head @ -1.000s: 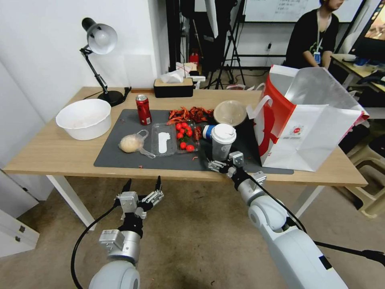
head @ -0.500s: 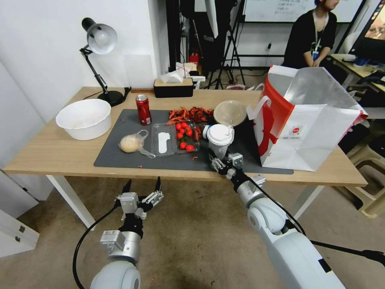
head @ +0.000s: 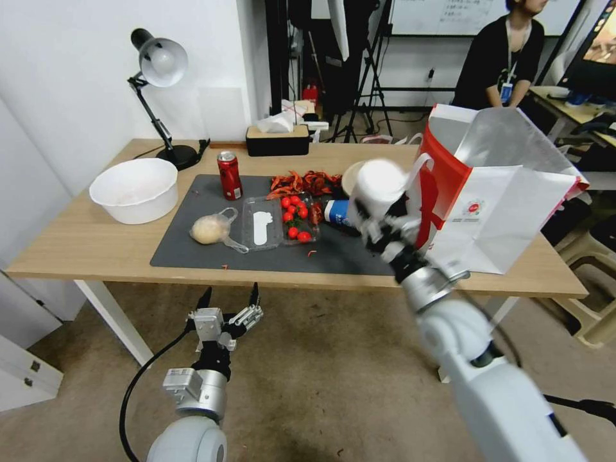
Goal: Pick up the trash from the table and place it into the takeout bag.
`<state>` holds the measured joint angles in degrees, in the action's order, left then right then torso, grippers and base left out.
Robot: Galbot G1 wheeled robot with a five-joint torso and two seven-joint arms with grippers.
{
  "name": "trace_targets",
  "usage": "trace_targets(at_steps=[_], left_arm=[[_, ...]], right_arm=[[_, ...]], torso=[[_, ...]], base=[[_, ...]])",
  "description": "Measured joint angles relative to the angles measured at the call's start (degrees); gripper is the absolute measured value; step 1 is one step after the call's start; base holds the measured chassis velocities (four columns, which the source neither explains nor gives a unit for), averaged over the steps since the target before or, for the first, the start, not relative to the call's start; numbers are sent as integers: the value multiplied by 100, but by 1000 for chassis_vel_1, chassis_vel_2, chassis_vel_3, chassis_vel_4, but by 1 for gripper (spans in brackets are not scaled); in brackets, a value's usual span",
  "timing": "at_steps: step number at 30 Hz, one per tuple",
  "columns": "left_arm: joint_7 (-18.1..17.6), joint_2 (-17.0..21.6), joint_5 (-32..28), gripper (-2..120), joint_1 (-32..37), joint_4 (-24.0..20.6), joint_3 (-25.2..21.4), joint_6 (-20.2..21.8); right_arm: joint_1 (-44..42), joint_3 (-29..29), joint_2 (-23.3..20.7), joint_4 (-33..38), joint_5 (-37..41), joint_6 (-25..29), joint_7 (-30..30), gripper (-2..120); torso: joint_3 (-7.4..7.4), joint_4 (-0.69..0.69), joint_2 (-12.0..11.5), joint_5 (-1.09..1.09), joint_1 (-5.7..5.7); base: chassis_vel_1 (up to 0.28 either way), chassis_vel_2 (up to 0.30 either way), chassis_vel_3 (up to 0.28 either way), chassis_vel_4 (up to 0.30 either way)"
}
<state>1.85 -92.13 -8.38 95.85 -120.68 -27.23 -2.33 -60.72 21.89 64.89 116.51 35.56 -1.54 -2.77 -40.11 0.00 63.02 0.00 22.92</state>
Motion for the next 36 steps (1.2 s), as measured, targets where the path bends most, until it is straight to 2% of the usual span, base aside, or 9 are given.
trace_targets(at_steps=[7, 16, 20, 22, 26, 30, 33, 34, 36], left_arm=[[9, 0, 70, 100, 4, 25, 62, -59], [14, 0, 98, 100, 53, 24, 57, -139], [15, 0, 100, 100, 71, 20, 44, -171], [15, 0, 105, 100, 72, 20, 42, -176], [15, 0, 107, 100, 63, 20, 44, -178], [15, 0, 109, 100, 38, 32, 55, -188], [15, 0, 109, 100, 23, 53, 69, -198], [15, 0, 109, 100, 2, 85, 77, -214], [16, 0, 110, 100, -4, 94, 81, -218]], right_arm=[[773, 520, -413, 274, 870, -480, 881, 2], [1315, 823, -457, 48, 1297, -814, 1578, 2], [1525, 899, -472, -82, 1193, -1343, 2326, 2], [1622, 909, -523, -149, 1141, -1862, 2780, 2], [1664, 893, -590, -208, 1049, -2083, 2877, 2], [1701, 847, -882, -347, 693, -2406, 2732, 2], [1700, 832, -1147, -476, 291, -2592, 2418, 2], [1695, 831, -1413, -541, 0, -2760, 2149, 2], [1695, 831, -1485, -553, -59, -2815, 2091, 2]], torso=[[0, 1, 0, 2, 0], [0, 1, 0, 1, 0], [0, 1, 0, 1, 0], [0, 0, 0, 2, 0], [0, 1, 0, 0, 0], [0, 1, 0, 0, 0], [0, 0, 0, 2, 1], [0, -1, 0, 0, 0], [0, -1, 0, 0, 0]], base=[[0, 0, 0, 0], [0, 0, 0, 0], [0, 0, 0, 0], [0, 0, 0, 0], [0, 0, 0, 0], [0, 0, 0, 0], [0, 0, 0, 0], [0, 0, 0, 0], [0, 0, 0, 0]])
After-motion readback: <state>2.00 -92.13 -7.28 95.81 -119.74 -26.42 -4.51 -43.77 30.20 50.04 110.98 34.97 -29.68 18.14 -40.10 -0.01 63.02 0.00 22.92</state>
